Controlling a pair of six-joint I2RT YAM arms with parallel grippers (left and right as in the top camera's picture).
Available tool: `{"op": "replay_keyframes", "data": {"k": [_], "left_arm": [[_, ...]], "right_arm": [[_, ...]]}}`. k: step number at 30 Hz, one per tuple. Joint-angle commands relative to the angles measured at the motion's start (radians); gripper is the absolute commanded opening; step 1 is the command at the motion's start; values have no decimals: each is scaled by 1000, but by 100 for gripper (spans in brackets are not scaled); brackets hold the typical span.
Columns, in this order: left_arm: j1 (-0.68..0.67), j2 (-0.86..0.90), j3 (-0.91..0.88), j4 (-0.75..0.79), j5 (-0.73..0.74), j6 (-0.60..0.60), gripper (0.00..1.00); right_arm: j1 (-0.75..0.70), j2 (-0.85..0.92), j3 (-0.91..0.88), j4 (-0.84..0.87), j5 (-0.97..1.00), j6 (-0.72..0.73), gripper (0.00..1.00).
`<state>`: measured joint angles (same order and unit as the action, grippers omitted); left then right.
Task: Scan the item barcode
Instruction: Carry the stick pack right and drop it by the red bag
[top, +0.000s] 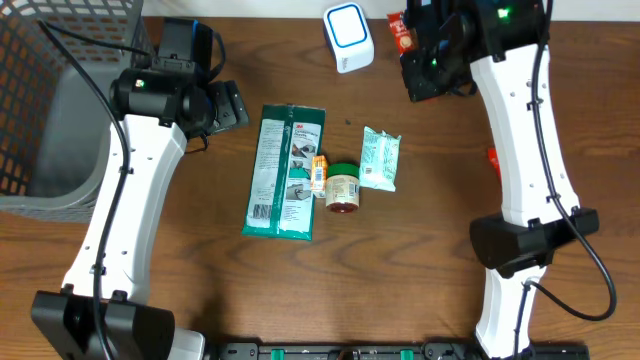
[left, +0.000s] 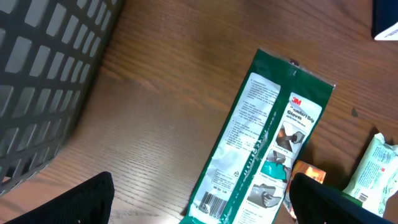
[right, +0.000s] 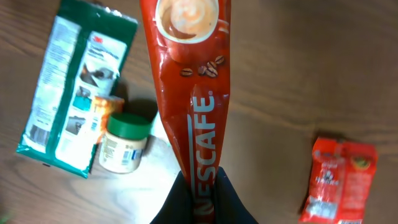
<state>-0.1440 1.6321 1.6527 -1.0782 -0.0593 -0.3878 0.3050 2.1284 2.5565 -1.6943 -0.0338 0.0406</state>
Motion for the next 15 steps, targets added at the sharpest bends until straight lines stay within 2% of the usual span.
{"op": "replay_keyframes", "data": {"k": [1,8,15], "left_arm": [[3,2,0,-5,-13,6,90],[3,2,0,-6,-13,6,90],[3,2,0,-6,-13,6,90]], "right_arm": [[-4,-79,-91,-5,38,45,1],[-5,-220,-439,-4,262,154,1],[-5,-240,-763,77,479,298,1]]}}
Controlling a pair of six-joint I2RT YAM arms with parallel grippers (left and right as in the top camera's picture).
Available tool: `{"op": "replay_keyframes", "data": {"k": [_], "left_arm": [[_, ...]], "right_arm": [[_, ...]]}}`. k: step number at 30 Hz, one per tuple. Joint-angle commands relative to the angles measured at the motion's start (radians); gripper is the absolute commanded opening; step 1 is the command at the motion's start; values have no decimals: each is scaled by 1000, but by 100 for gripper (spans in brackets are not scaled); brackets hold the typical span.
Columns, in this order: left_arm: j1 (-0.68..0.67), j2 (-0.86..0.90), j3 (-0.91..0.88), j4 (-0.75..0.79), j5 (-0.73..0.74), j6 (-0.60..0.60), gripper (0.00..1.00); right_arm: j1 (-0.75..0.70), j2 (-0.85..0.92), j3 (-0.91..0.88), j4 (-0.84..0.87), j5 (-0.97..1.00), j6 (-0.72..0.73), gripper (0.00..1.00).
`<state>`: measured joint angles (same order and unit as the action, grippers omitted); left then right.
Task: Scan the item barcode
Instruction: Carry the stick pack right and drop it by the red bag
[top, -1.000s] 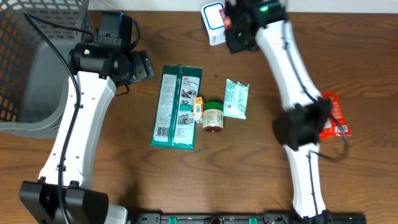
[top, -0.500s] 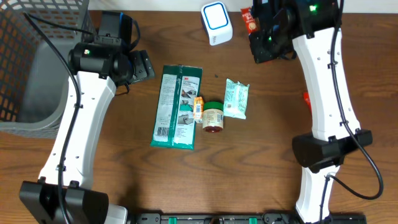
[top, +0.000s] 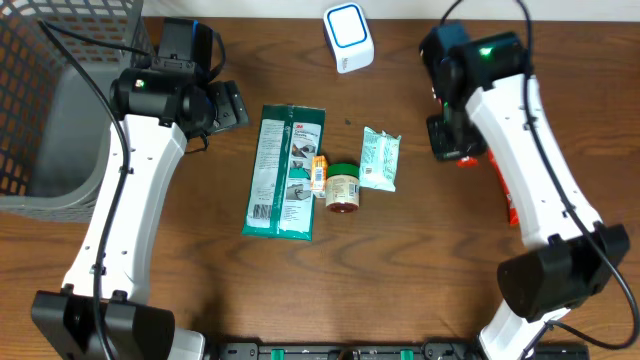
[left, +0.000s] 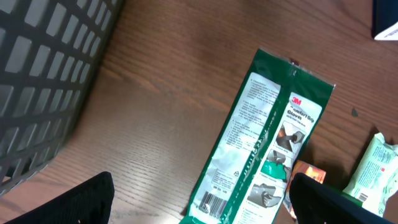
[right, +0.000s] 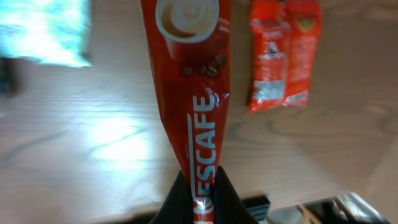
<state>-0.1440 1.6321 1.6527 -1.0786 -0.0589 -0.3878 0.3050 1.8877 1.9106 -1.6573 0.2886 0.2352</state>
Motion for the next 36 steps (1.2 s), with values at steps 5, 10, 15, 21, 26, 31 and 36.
{"op": "replay_keyframes", "data": {"k": [5,10,15,21,26,31,36], "left_arm": [[3,2,0,-5,-13,6,90],[3,2,0,-5,-13,6,91],[3,2,0,-5,-13,6,90],[3,2,0,-5,-13,6,90],[3,2,0,-5,-13,6,90],[3,2,0,-5,-13,6,90],[3,2,0,-5,-13,6,90]], "right_arm": [[-18,1,-348,221,184,109,1],[-72,2,-546,438,194,108,1],[-176,2,-692,643,208,33,1],[-320,2,-813,911,208,-70,1],[-412,2,-854,1041,202,-140,1],[-452,2,-854,1049,158,-142,1],[-447,2,-854,1055,89,-240,2]]}}
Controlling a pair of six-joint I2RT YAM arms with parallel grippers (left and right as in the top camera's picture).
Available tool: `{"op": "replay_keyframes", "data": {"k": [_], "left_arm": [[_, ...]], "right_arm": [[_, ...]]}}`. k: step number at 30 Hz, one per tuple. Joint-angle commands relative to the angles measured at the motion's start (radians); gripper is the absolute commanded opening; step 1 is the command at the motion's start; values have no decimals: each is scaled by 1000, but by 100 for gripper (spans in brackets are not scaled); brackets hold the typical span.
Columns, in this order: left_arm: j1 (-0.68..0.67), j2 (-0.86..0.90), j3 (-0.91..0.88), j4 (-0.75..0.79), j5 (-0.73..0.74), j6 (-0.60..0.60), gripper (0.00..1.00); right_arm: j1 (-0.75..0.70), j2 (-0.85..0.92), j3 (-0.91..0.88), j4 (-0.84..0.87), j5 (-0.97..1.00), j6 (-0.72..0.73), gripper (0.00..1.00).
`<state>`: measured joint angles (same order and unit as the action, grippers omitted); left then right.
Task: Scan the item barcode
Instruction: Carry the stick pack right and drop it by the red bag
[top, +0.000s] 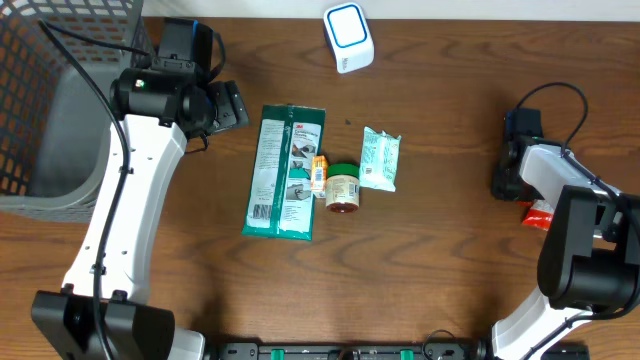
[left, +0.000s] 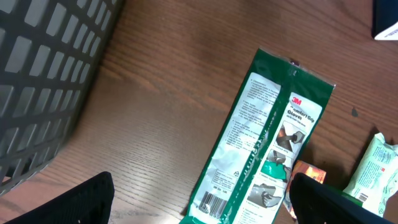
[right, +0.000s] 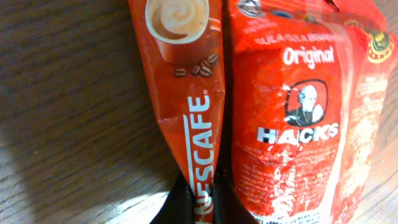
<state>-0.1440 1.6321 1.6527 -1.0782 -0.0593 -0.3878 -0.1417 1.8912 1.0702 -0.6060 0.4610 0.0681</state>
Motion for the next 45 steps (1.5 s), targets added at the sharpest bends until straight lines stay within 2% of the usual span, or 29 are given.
{"op": "replay_keyframes", "data": {"k": [1,4,7,10,15,20,21,27,36,45], "left_arm": [[3,2,0,-6,-13,6,90],[3,2,0,-5,-13,6,91],[3,2,0,-5,-13,6,90],[3,2,0,-5,-13,6,90],[3,2,0,-6,-13,6,90],[3,2,0,-6,-13,6,90],[3,2,0,-6,-13,6,91],[3,2,0,-5,-13,6,91],[3,2,0,-5,-13,6,91],[3,2,0,-6,-13,6,91]], "right_arm": [[4,-2,-13,3,-97,-87,3],[12,-2,-13,-5,-100,-93,8],[13,-2,-12,-15,-101,-92,36],[15,-13,13,-51,-116,-78,52],[17,-98,96,-182,-150,5,61],[-10,-219,109,-231,-305,10,69],[-27,-238,109,-245,-308,31,78],[-197,-264,106,-230,-378,93,99],[-475,-177,103,-256,-550,178,99],[-512,-146,15,-185,-564,258,98]]}}
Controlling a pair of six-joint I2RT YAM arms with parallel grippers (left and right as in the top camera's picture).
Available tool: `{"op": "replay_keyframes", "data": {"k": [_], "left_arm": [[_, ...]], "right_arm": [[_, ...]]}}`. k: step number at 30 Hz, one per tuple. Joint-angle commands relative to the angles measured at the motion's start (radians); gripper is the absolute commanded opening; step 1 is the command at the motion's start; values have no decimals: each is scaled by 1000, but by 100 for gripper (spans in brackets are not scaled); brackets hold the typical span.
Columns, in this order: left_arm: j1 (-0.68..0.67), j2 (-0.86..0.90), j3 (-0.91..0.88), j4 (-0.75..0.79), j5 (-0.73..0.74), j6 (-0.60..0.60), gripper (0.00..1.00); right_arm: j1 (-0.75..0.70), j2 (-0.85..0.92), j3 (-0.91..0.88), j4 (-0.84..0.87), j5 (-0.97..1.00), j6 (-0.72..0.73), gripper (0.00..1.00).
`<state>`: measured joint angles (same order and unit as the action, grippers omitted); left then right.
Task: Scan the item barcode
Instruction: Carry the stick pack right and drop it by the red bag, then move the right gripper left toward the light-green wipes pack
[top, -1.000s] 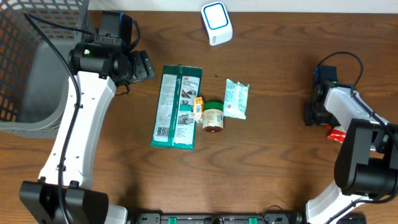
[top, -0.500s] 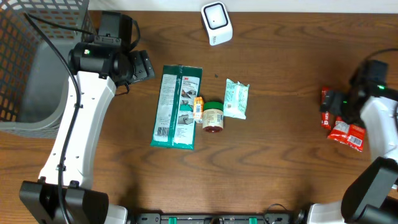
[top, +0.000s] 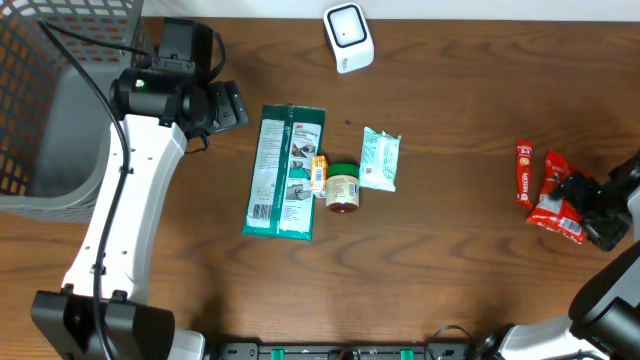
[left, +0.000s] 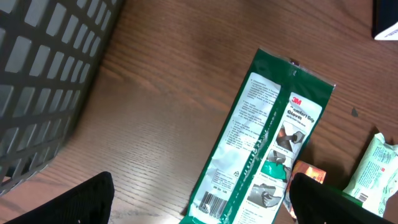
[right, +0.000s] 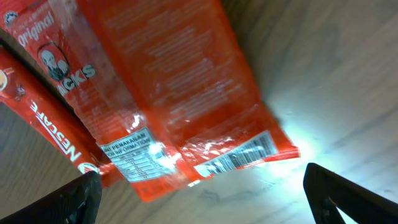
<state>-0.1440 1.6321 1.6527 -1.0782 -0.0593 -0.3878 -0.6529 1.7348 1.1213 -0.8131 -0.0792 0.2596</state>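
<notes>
The red Nescafe stick (top: 524, 172) lies flat at the table's right side, touching the left edge of a red Hacks packet (top: 556, 198). In the right wrist view the stick (right: 43, 118) and the packet (right: 168, 93), barcode up, fill the frame. My right gripper (top: 585, 200) hovers open over the packet's right end with nothing between its fingers (right: 81, 199). The white scanner (top: 347, 35) stands at the back middle. My left gripper (left: 199, 205) hangs open above the table's left half, over a green 3M pack (left: 261, 149).
A grey mesh basket (top: 40, 100) fills the left edge. In the middle lie the green 3M pack (top: 285, 172), a small orange box (top: 319, 172), a green-lidded jar (top: 343, 188) and a pale green wipes pack (top: 380, 158).
My right gripper was shut on the Nescafe stick beside the Hacks packet. Now it is open and further right, over the packet, and the stick lies loose on the table. The left arm is unchanged.
My right gripper held the Nescafe stick up at the back, near the scanner. Then it held the stick over the table's right half. Then it was low at the right edge with the stick beside the Hacks packet, and now the stick is let go there.
</notes>
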Motion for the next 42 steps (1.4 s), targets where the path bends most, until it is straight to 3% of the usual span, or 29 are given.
{"op": "replay_keyframes", "data": {"k": [1,8,16,24,28,34,39,42], "left_arm": [[3,2,0,-6,-13,6,90],[3,2,0,-5,-13,6,90],[3,2,0,-5,-13,6,90],[3,2,0,-6,-13,6,90],[3,2,0,-5,-13,6,91],[3,2,0,-5,-13,6,90],[3,2,0,-6,-13,6,90],[3,2,0,-5,-13,6,90]], "right_arm": [[-1,10,-53,52,-24,79,98],[0,10,-182,291,-32,100,93],[0,10,-212,477,-172,-150,88],[0,10,-198,534,-273,-205,89],[0,8,-166,496,-271,-208,91],[29,-27,19,257,-275,-209,87],[173,-43,188,23,-277,-244,83],[303,-43,220,-18,-276,-254,84]]}}
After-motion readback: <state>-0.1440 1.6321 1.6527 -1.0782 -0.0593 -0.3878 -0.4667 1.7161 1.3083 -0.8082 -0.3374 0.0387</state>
